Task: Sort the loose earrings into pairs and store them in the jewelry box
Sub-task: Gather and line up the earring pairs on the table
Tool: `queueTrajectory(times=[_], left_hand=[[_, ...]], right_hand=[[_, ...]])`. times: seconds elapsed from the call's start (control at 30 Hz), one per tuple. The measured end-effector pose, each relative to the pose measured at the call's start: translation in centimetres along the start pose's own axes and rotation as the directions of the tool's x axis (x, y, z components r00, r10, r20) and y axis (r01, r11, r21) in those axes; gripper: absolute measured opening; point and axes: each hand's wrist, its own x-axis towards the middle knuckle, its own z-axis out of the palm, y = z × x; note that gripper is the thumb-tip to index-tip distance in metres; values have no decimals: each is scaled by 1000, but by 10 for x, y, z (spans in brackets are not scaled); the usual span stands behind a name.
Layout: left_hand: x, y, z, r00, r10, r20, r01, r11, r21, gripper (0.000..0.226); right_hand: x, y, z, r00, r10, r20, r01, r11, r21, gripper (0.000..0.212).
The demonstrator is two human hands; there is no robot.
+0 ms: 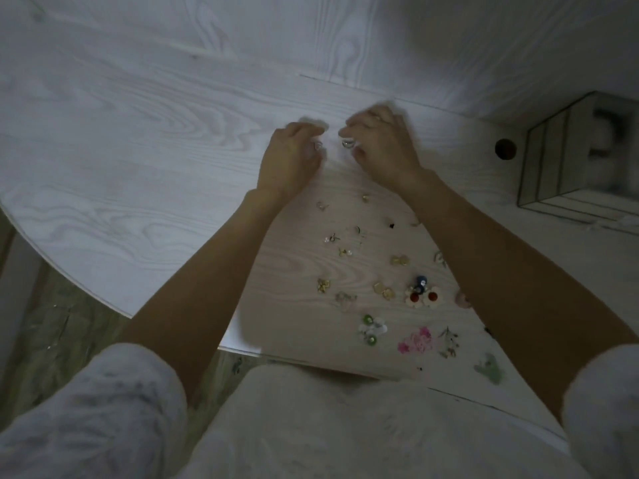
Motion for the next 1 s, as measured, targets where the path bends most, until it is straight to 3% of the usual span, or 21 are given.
queueTrajectory(times=[0.13, 0.27, 0.4, 0.57, 0.8, 1.0], left_hand=[[1, -6, 7, 999, -8, 52, 6, 999, 33, 27], [-9, -9, 7, 999, 11, 47, -12, 1000, 22, 21], [-24, -8, 5, 998, 21, 59, -19, 999, -30, 24], [-53, -4, 0, 1000, -23, -7, 22, 990, -138, 35], [-86, 4, 11, 1000, -20, 24, 22, 997, -71, 27], [-81, 9, 13, 994, -108, 33, 112, 982, -152, 12]], right_hand=[[-7, -3, 13, 996, 22, -88, -20, 1000, 24, 20], [-25, -6, 19, 978, -97, -184, 97, 995, -8, 9], [-42, -4, 21, 980, -114, -163, 113, 993, -15, 10], [-59, -1, 22, 990, -32, -140, 43, 996, 78, 10], [-66, -11, 25, 993, 7, -117, 2, 997, 73, 12], [-66, -15, 29, 988, 66, -143, -42, 985, 165, 14]])
